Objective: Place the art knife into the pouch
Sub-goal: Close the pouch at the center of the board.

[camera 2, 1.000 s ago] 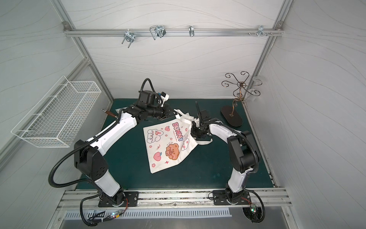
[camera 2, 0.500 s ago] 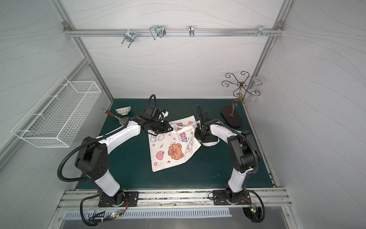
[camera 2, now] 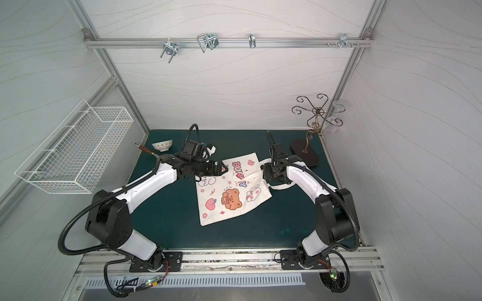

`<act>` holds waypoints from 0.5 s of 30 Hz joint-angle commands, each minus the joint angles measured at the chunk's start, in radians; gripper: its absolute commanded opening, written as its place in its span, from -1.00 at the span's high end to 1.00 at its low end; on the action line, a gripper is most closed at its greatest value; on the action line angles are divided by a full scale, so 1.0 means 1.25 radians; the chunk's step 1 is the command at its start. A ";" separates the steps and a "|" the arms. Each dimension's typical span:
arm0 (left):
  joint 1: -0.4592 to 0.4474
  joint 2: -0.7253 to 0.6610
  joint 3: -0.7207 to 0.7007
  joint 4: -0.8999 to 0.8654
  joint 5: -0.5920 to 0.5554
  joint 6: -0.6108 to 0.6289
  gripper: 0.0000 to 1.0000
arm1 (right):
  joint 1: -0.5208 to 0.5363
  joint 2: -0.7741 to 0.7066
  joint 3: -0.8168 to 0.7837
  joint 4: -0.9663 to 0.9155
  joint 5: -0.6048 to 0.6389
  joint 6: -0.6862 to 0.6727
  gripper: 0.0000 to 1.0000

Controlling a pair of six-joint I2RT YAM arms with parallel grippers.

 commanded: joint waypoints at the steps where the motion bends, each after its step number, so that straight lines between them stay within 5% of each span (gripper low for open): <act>1: 0.031 -0.078 -0.041 -0.015 -0.065 0.035 -0.97 | -0.014 -0.033 0.006 -0.066 0.058 -0.026 -0.49; 5: 0.033 -0.176 -0.127 0.023 -0.132 0.022 -0.97 | -0.032 -0.060 -0.015 -0.068 0.095 -0.035 -0.98; 15: 0.035 -0.417 -0.305 0.082 -0.448 -0.026 -0.98 | -0.072 -0.090 -0.012 -0.065 0.161 -0.058 -0.98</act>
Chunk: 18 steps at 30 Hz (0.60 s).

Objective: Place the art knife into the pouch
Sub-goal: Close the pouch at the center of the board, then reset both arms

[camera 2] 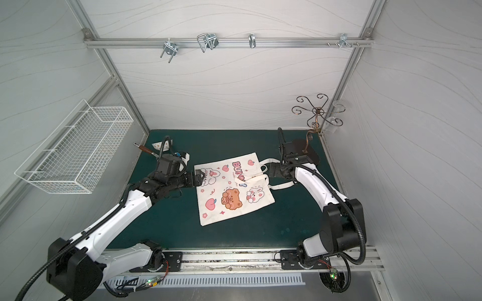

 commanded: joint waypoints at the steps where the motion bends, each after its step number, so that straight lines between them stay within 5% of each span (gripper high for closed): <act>1: 0.000 -0.083 -0.069 0.081 -0.171 -0.027 -0.98 | -0.009 -0.028 0.001 -0.028 0.066 -0.013 -0.98; 6: 0.001 -0.144 -0.184 0.195 -0.305 -0.018 -0.98 | -0.014 -0.054 -0.013 -0.029 0.150 -0.007 -0.98; 9: 0.002 -0.131 -0.261 0.348 -0.414 0.079 -0.98 | -0.052 -0.071 -0.037 0.036 0.161 -0.025 -0.98; 13: 0.028 -0.050 -0.347 0.600 -0.455 0.179 -0.98 | -0.139 -0.070 -0.088 0.213 0.026 -0.120 -0.98; 18: 0.048 0.082 -0.271 0.630 -0.478 0.244 -0.98 | -0.198 -0.103 -0.250 0.495 -0.123 -0.216 -0.98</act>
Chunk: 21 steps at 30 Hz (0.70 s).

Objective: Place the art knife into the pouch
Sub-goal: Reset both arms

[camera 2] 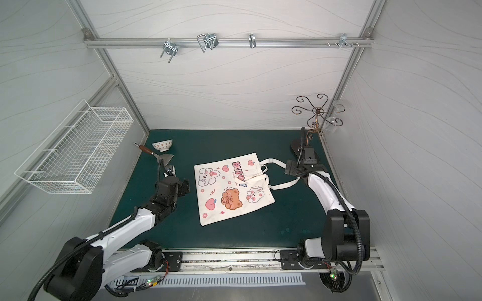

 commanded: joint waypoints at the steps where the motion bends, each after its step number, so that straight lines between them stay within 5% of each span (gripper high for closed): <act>1: 0.014 0.060 0.067 0.167 -0.066 0.077 -0.98 | -0.010 -0.035 -0.106 0.249 -0.086 -0.076 -0.98; 10: 0.124 0.125 -0.128 0.547 0.064 0.104 -0.98 | -0.050 0.014 -0.315 0.617 -0.105 -0.041 -0.98; 18: 0.159 0.162 -0.137 0.624 0.095 0.134 -0.98 | -0.071 0.112 -0.474 1.046 -0.212 -0.084 -0.98; 21: 0.197 0.231 -0.146 0.704 0.206 0.144 -0.98 | -0.080 0.209 -0.518 1.249 -0.253 -0.079 -0.98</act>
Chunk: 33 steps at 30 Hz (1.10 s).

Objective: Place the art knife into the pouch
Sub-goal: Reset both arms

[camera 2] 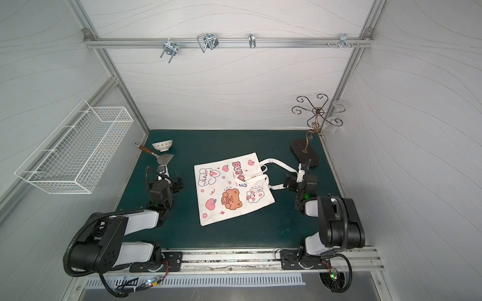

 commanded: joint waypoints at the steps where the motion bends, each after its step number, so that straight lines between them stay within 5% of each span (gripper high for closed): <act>1: 0.025 0.079 0.000 0.160 0.085 0.022 -0.98 | -0.013 0.031 -0.032 0.231 -0.065 -0.017 -0.98; 5: 0.027 0.189 -0.001 0.293 0.132 0.058 -0.98 | -0.012 0.032 0.000 0.175 -0.124 -0.035 -0.98; 13: 0.097 0.142 0.134 -0.043 0.293 0.020 -0.98 | 0.032 0.027 0.124 -0.071 -0.137 -0.099 -0.98; 33: 0.122 0.146 0.149 -0.063 0.320 -0.004 -0.98 | 0.053 0.023 0.123 -0.074 -0.100 -0.120 -0.98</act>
